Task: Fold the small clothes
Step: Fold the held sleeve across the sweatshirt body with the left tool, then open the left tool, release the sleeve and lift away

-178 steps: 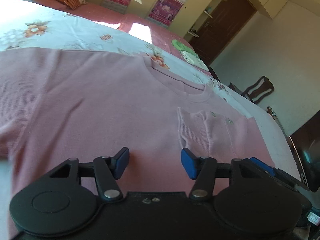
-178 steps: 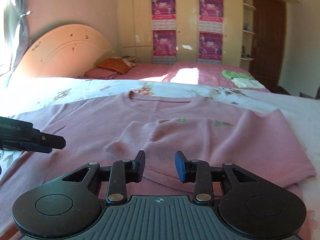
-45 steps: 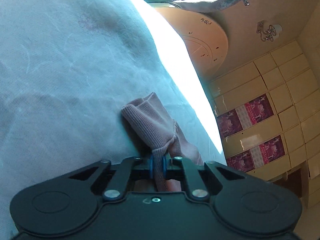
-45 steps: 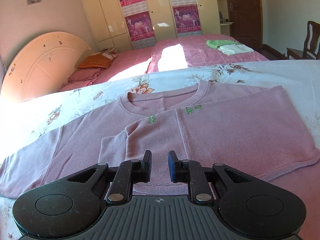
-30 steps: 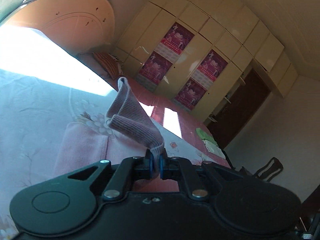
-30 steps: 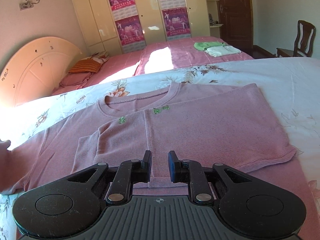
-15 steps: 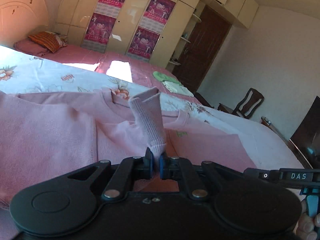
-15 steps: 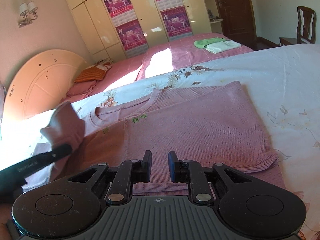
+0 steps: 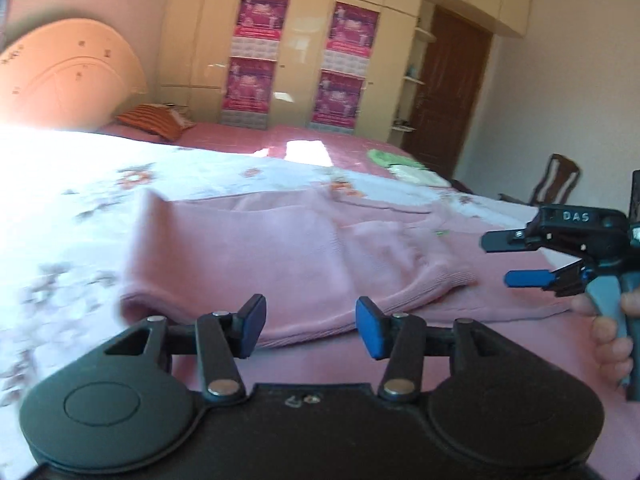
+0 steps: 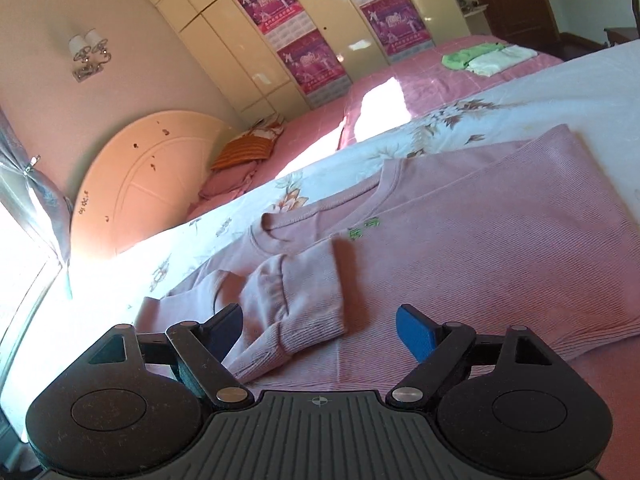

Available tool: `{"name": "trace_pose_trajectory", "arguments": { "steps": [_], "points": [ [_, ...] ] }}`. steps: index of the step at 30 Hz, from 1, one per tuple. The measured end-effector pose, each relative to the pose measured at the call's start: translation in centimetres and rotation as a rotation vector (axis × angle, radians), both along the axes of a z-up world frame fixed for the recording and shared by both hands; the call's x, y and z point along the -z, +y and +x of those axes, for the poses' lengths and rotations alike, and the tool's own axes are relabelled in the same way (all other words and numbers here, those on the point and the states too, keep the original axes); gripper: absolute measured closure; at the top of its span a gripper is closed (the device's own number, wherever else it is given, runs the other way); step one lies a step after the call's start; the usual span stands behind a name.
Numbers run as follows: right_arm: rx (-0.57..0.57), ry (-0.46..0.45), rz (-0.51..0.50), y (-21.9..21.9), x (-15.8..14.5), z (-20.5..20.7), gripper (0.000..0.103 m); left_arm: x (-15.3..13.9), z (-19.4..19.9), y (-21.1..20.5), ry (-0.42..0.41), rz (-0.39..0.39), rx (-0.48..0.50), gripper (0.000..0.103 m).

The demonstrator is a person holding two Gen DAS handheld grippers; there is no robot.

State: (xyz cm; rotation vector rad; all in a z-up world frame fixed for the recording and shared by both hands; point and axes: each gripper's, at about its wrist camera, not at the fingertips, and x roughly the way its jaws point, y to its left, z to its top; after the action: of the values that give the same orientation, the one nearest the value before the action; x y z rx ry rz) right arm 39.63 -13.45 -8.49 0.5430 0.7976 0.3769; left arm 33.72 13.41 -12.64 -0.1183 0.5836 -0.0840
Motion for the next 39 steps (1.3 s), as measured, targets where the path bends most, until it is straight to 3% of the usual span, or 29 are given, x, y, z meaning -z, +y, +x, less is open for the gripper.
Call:
{"name": "trace_pose_trajectory", "arguments": {
  "steps": [4, 6, 7, 8, 11, 15, 17, 21, 25, 31, 35, 39],
  "points": [
    [0.001, 0.097, 0.039, 1.1, 2.3, 2.2, 0.058, 0.9, -0.2, 4.8, 0.094, 0.038, -0.147, 0.061],
    [0.017, 0.093, 0.031, 1.4, 2.3, 2.7, 0.059, 1.1, 0.7, 5.9, 0.107, 0.044, -0.151, 0.061],
    [0.022, 0.087, 0.008, 1.6, 2.0, 3.0, 0.069, 1.3, 1.3, 6.1, 0.118, 0.05, -0.145, 0.061],
    [0.017, 0.075, -0.022, 1.8, 1.6, 3.2, 0.099, 1.7, 1.9, 6.2, 0.128, 0.061, -0.137, 0.06],
    [0.008, -0.003, -0.086, 1.8, -0.8, 2.8, 0.098, 2.1, 2.4, 6.5, 0.117, 0.091, -0.147, 0.061],
    [0.034, -0.177, -0.195, 0.3, -5.2, 0.8, 0.098, 2.3, 2.4, 7.7, 0.112, 0.02, -0.174, 0.067],
    [0.06, -0.214, -0.249, -0.9, -6.0, -0.3, 0.098, 2.4, 2.3, 7.8, 0.11, 0.016, -0.164, 0.068],
    [0.04, -0.1, -0.314, -1.8, -2.5, -0.5, 0.098, 2.4, 2.3, 7.6, 0.111, 0.023, -0.151, 0.069],
    [0.056, -0.073, -0.312, -1.3, -0.5, -1.4, 0.098, 2.5, 2.5, 7.7, 0.114, 0.036, -0.13, 0.069],
    [0.079, -0.077, -0.307, -1.3, -0.5, -2.2, 0.098, 2.5, 2.6, 7.6, 0.122, 0.052, -0.111, 0.069],
    [0.068, -0.031, -0.328, -1.3, 0.8, -2.1, 0.098, 2.4, 2.7, 7.5, 0.137, 0.076, -0.08, 0.067],
    [0.111, -0.026, -0.317, -2.3, 0.5, -2.2, 0.098, 0.6, 2.0, 8.2, 0.155, 0.084, -0.047, 0.061]
  ]
}}
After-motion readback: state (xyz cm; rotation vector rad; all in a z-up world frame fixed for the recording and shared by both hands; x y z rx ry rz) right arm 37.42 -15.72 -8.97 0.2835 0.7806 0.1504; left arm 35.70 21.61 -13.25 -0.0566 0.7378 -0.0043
